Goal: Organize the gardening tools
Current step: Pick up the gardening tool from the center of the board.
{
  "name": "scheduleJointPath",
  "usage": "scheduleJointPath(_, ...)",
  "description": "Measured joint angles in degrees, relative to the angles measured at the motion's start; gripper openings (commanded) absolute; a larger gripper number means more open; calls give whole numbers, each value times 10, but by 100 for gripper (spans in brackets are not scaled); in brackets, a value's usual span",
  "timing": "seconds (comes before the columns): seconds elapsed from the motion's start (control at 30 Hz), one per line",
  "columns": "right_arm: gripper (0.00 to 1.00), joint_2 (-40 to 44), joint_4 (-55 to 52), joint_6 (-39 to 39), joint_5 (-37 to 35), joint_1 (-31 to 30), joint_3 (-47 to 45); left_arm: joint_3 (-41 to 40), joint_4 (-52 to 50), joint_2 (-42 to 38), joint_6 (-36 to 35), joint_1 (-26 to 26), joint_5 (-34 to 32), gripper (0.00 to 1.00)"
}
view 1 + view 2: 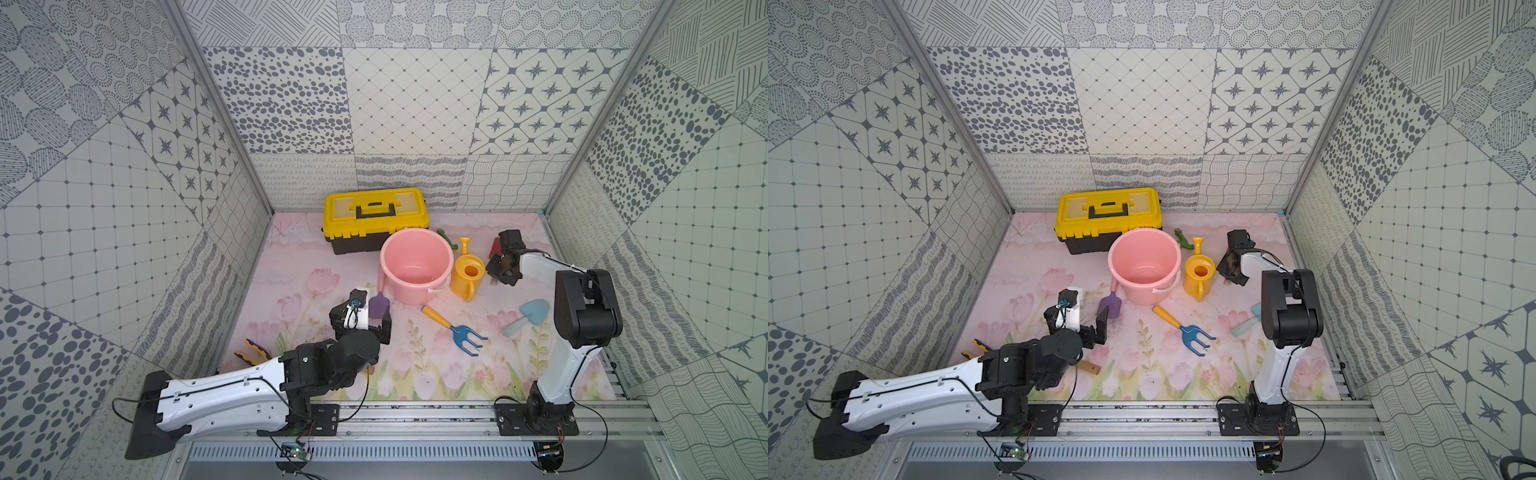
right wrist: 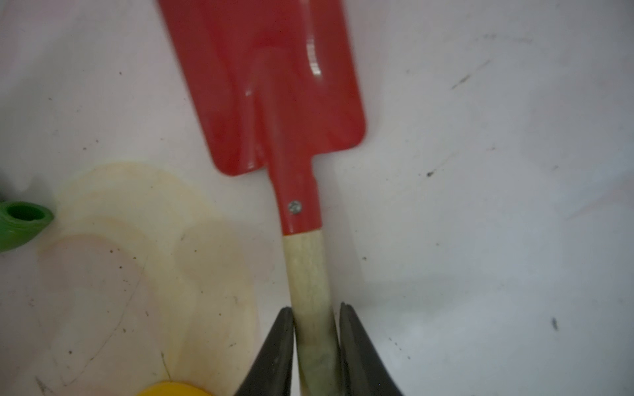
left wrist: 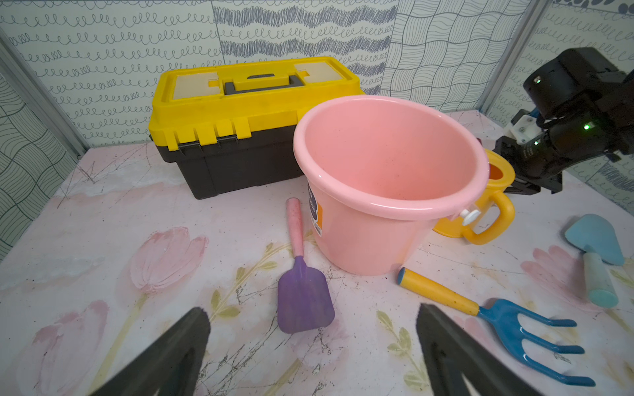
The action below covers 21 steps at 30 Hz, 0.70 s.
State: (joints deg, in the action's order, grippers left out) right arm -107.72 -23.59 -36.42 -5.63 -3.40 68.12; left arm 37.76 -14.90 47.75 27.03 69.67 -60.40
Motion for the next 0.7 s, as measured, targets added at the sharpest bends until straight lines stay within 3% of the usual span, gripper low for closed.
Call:
scheduleJointPath(0.2, 9, 54, 7, -4, -10, 0, -46, 0, -3, 1, 0, 0, 0, 99)
scheduleJointPath(0.43, 8, 238, 29, -7, -39, -13, -126, 0, -8, 4, 0, 0, 0, 99)
scheduleJointPath(0.7, 8, 462, 68, 29, -100, -136, -228, -4, 0, 4, -8, 0, -3, 99)
